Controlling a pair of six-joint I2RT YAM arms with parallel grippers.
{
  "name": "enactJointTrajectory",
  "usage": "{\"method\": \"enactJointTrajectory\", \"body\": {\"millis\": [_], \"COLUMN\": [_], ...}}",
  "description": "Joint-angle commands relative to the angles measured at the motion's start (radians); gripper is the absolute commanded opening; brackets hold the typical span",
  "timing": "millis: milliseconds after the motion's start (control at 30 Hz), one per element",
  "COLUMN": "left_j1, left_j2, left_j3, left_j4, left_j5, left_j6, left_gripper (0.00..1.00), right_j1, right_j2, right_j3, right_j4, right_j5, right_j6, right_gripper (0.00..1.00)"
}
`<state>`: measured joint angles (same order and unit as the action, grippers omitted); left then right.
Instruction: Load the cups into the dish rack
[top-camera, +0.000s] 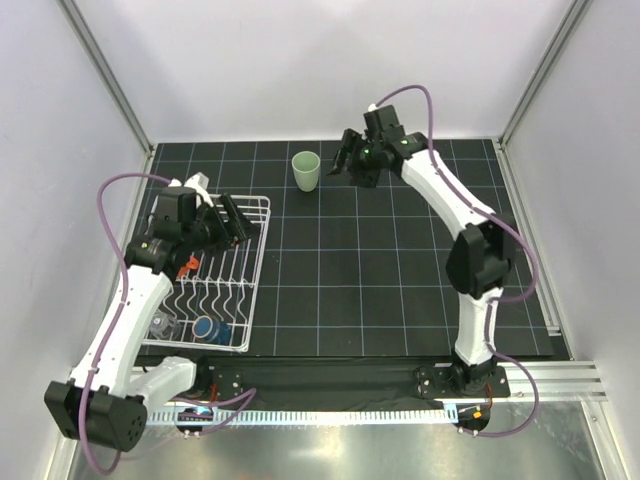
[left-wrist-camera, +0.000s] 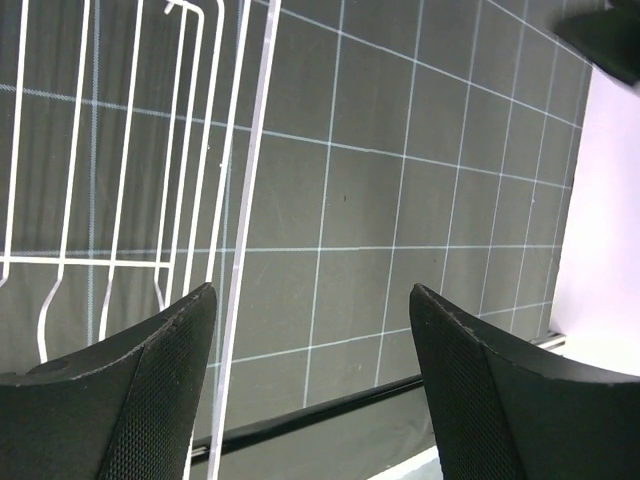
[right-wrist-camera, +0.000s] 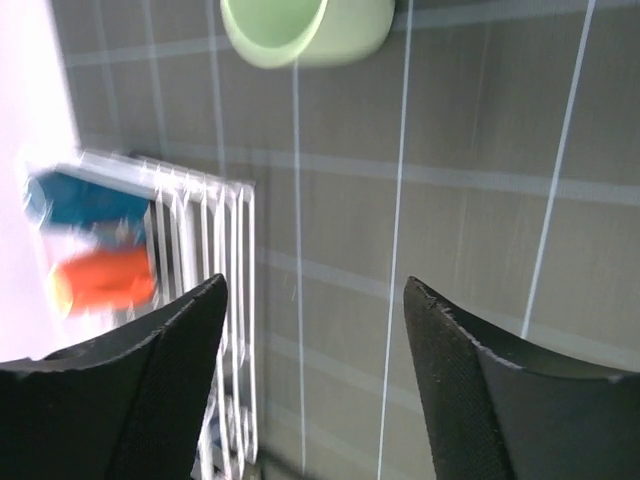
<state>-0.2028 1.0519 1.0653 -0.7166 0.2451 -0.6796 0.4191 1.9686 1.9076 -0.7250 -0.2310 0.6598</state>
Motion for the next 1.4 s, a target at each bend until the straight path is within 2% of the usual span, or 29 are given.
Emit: {"method": "enactJointTrajectory", "body": {"millis": [0, 133, 200, 267, 400, 633, 800, 967, 1100, 1367], "left_j1": [0.005, 0.009, 0.011, 0.011, 0.013, 0.011, 0.011, 0.011, 0.014, 0.034], "left_j2": [-0.065, -0.115, -0.124, -0.127, -0.116, -0.113, -0.122, -0.122, -0.107, -0.069], "left_j3": [-0.059, -0.111, -0.122, -0.133, -0.131, -0.119, -0.126, -0.154, -0.172, -0.154], "left_j4": [0.037, 0.025, 0.025, 0.029, 0.039, 0.023, 0.008, 0.04, 0.054, 0.052], "left_j5": [0.023, 0.005, 0.009, 0.013, 0.019, 0.03, 0.008, 0.063, 0.06, 0.083], "left_j6": [0.049, 0.061, 0.063, 0.064, 0.072, 0.114, 0.112, 0.101, 0.109, 0.14], "left_gripper": [0.76, 0.77, 0.78, 0.77, 0.78, 0.78, 0.78, 0.78, 0.78, 0.78], "right_j1": [0.039, 0.069, 0.075, 0.084, 0.087, 0.093, 0.093, 0.095, 0.093, 0.095], "right_j2": [0.094, 0.191, 0.21, 0.223, 0.286, 0.36, 0.394, 0.458, 0.498, 0.521], "right_j3": [0.129, 0.283, 0.286, 0.291, 0.349, 0.375, 0.363, 0.456, 0.473, 0.461], "right_j4": [0.107, 0.084, 0.127, 0.159, 0.121, 0.171, 0.288, 0.292, 0.282, 0.254], "right_j5": [0.169, 0.264, 0.285, 0.301, 0.354, 0.386, 0.358, 0.364, 0.383, 0.364], "right_j6": [0.02, -0.031, -0.052, -0.058, -0.036, -0.038, -0.065, -0.051, -0.011, -0.005], "right_gripper": [0.73, 0.75, 0.76, 0.81, 0.82, 0.75, 0.73, 0.66, 0.58, 0.47]}}
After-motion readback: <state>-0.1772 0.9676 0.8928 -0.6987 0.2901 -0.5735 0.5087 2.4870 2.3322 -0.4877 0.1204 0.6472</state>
